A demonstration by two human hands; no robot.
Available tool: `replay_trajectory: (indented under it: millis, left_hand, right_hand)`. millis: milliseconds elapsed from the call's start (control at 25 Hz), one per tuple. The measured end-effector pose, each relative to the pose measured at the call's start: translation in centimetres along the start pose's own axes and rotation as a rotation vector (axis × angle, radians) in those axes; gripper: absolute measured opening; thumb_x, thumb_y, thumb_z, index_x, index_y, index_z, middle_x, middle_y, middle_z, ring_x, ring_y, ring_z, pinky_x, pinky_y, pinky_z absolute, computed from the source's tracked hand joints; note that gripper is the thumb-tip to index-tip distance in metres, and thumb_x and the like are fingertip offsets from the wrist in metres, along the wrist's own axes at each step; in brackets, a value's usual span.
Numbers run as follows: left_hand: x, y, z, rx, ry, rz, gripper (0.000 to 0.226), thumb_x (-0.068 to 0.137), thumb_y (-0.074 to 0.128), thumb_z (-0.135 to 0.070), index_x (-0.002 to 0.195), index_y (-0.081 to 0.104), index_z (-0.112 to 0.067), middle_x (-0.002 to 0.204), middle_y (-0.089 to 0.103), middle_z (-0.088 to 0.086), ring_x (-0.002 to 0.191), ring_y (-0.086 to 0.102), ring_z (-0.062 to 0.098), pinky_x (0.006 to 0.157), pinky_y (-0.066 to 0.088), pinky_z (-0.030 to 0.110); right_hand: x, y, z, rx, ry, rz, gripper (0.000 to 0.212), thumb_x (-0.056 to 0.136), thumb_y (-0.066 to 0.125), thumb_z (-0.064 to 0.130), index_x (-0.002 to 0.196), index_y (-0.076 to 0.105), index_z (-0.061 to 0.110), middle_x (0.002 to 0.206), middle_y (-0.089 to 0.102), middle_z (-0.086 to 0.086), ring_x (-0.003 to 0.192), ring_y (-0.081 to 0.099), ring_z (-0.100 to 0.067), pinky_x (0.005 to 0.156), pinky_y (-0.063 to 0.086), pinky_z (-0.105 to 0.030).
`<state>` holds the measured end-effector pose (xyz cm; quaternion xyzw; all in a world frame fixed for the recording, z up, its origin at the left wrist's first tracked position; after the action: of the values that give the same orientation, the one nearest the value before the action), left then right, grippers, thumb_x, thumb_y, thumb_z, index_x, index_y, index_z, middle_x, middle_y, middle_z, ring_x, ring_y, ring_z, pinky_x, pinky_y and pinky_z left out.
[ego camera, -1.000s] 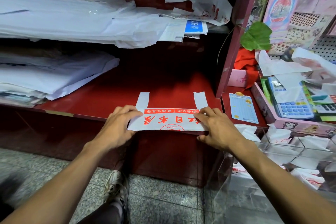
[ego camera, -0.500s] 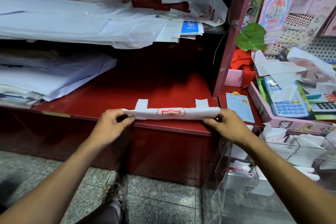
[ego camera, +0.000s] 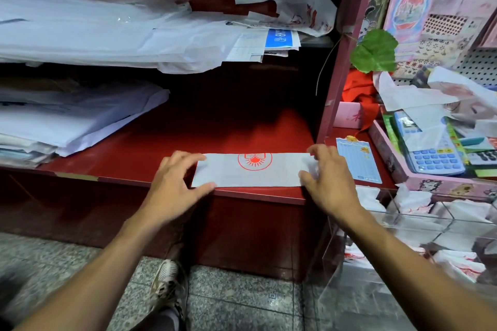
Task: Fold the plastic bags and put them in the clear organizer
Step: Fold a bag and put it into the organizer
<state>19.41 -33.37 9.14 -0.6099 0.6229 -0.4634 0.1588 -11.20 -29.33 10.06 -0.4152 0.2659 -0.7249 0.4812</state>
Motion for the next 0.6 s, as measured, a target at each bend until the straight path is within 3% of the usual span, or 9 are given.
replay_trajectory:
  millis: [80, 160, 240, 320, 400, 480, 520, 600]
  left_hand:
    - [-0.3, 0.8, -0.2, 0.124, 0.068, 0.230, 0.063, 0.071, 0.082, -0.048, 0.128, 0.058, -0.040, 0.133, 0.044, -0.026, 0.126, 0.034, 0.006, 0.100, 0.024, 0.030]
    - [-0.4, 1.1, 0.3, 0.173, 0.090, 0.245, 0.059, 0.075, 0.084, -0.034, 0.129, 0.060, -0.037, 0.130, 0.045, -0.029, 0.129, 0.036, 0.010, 0.100, 0.024, 0.030]
    - [-0.3, 0.4, 0.3, 0.113, 0.134, 0.123, 0.042, 0.074, 0.085, -0.020, 0.112, 0.072, -0.031, 0.112, 0.055, -0.035, 0.114, 0.049, 0.017, 0.096, 0.036, 0.034]
    - [-0.3, -0.3, -0.2, -0.030, 0.156, 0.075, 0.031, 0.073, 0.085, -0.011, 0.088, 0.076, -0.037, 0.090, 0.063, -0.041, 0.099, 0.056, 0.013, 0.091, 0.045, 0.029]
    - [-0.4, -1.0, -0.6, -0.191, 0.083, 0.078, 0.042, 0.076, 0.082, -0.005, 0.073, 0.072, -0.046, 0.085, 0.065, -0.040, 0.091, 0.061, 0.000, 0.084, 0.043, 0.012]
    - [-0.6, -1.3, -0.8, -0.361, -0.020, 0.095, 0.035, 0.081, 0.076, -0.004, 0.073, 0.075, -0.038, 0.081, 0.072, -0.027, 0.082, 0.064, -0.008, 0.078, 0.043, 0.007]
    - [-0.6, -1.5, -1.0, -0.466, -0.080, 0.076, 0.026, 0.084, 0.073, -0.006, 0.077, 0.077, -0.031, 0.082, 0.075, -0.018, 0.080, 0.065, -0.006, 0.077, 0.045, 0.009]
    - [-0.6, -1.9, -1.4, -0.694, -0.203, -0.005, 0.015, 0.091, 0.066, -0.011, 0.088, 0.076, -0.022, 0.087, 0.077, -0.007, 0.080, 0.068, 0.003, 0.071, 0.050, 0.013]
  right_hand:
    - [-0.1, 0.2, 0.7, -0.150, -0.160, 0.120, 0.045, 0.088, 0.056, 0.050, 0.122, 0.057, 0.021, 0.129, 0.052, 0.002, 0.112, 0.049, -0.027, 0.090, 0.042, -0.040]
    - [-0.7, 0.6, 1.0, -0.265, -0.263, 0.372, 0.069, 0.079, 0.042, 0.074, 0.129, 0.053, 0.028, 0.139, 0.049, 0.008, 0.124, 0.044, -0.023, 0.096, 0.037, -0.040]
    - [-1.0, 0.6, 0.7, -0.368, -0.304, 0.501, 0.075, 0.078, 0.056, 0.070, 0.141, 0.043, 0.032, 0.146, 0.040, 0.011, 0.130, 0.036, -0.019, 0.102, 0.033, -0.039]
    - [-0.7, 0.0, 0.2, -0.383, -0.312, 0.510, 0.064, 0.081, 0.071, 0.049, 0.138, 0.048, 0.032, 0.136, 0.044, 0.011, 0.121, 0.037, -0.017, 0.100, 0.034, -0.036]
    - [-0.2, -0.5, -0.4, -0.204, -0.311, 0.492, 0.039, 0.080, 0.077, 0.038, 0.117, 0.066, 0.035, 0.119, 0.054, 0.013, 0.111, 0.043, -0.015, 0.096, 0.037, -0.033]
    - [0.0, -1.4, -0.9, 0.103, -0.254, 0.441, 0.010, 0.079, 0.080, 0.031, 0.084, 0.073, 0.035, 0.104, 0.064, 0.012, 0.102, 0.055, -0.013, 0.088, 0.042, -0.028]
    - [-0.1, -1.9, -1.0, 0.299, -0.175, 0.418, 0.008, 0.080, 0.080, 0.028, 0.076, 0.073, 0.030, 0.095, 0.068, 0.009, 0.091, 0.061, -0.010, 0.080, 0.044, -0.025]
    - [-0.2, -3.0, -0.3, 0.677, 0.037, 0.359, 0.009, 0.084, 0.076, 0.023, 0.081, 0.074, 0.014, 0.080, 0.073, 0.001, 0.070, 0.064, -0.008, 0.065, 0.049, -0.020]
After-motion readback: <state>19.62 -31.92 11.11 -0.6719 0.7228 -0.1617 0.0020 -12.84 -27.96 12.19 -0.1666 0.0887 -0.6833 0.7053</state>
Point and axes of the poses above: each hand's wrist, its own x-axis towards the middle knuckle, its own y-axis out of the palm, z = x × y, the point moved 4 cm from there along x, towards the middle knuckle
